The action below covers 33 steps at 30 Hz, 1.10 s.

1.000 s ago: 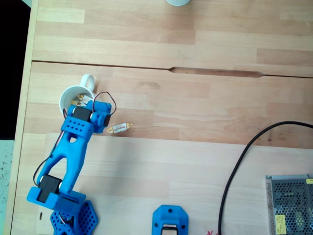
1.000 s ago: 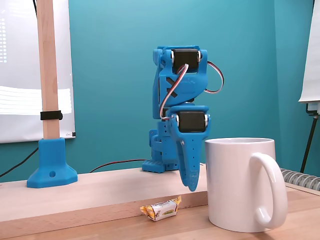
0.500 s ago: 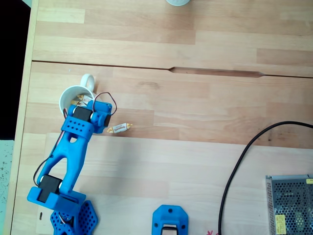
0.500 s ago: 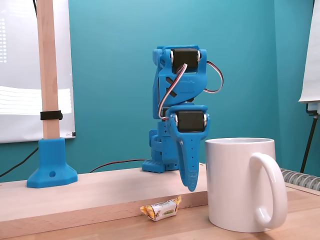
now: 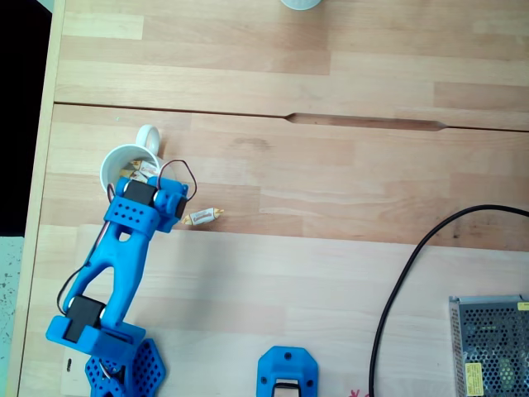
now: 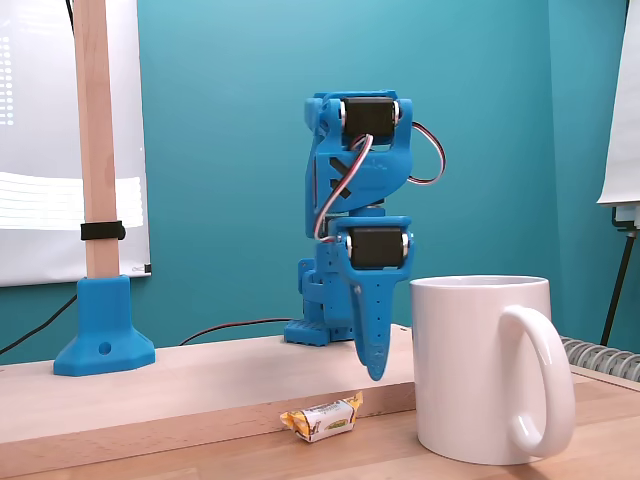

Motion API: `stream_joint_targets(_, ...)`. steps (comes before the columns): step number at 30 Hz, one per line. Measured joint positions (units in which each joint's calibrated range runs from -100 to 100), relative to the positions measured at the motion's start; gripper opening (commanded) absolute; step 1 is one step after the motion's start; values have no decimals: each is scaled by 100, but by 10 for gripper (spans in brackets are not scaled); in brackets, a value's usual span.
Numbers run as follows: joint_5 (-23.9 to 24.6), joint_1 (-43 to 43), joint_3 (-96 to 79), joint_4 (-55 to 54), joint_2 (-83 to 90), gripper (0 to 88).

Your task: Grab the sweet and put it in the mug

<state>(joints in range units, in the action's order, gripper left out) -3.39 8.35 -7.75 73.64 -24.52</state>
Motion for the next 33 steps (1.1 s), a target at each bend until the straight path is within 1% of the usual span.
stream_joint_targets(8,-5,325,0,8,0,171)
stream_joint_targets(27,-5,362,0,41,0,171)
stream_joint_targets(33,-308,362,0,41,0,171)
